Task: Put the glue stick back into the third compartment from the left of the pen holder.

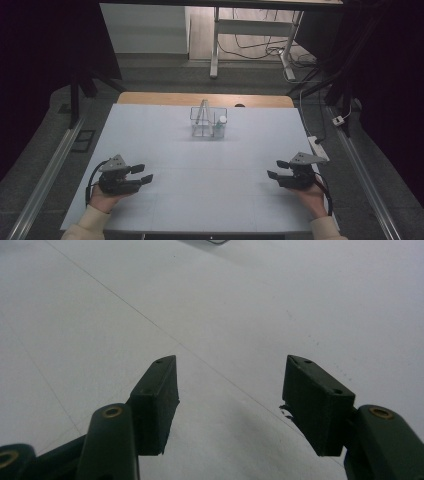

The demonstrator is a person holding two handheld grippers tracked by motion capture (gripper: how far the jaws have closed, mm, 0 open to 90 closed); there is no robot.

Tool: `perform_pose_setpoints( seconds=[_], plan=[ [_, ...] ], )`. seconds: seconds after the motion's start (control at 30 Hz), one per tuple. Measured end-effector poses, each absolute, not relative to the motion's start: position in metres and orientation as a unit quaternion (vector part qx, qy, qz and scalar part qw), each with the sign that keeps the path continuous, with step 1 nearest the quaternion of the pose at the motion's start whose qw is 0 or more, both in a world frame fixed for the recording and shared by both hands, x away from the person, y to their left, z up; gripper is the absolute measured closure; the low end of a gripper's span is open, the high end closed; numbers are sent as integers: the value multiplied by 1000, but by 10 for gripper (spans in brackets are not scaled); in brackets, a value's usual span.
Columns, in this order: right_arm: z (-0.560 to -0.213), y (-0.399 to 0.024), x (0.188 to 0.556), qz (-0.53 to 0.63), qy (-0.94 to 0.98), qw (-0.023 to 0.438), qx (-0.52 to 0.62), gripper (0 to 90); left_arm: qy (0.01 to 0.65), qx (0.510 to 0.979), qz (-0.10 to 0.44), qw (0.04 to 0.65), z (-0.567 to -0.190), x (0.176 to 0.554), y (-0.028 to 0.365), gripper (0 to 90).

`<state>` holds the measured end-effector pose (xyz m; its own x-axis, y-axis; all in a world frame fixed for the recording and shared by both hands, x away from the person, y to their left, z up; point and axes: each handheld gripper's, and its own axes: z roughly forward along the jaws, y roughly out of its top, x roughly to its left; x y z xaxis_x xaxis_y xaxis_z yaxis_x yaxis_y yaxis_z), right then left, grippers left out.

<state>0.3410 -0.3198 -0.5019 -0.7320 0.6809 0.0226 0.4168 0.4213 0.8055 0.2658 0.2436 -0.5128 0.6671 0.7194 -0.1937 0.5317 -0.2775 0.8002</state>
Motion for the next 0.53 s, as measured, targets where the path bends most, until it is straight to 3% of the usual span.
perform_pose_setpoints(
  seconds=[0.53],
  plan=[
    [-501, -320, 340, 427, 828, 160, 326, 383, 399, 794, 102, 447, -514, 267, 243, 416]
  ],
)
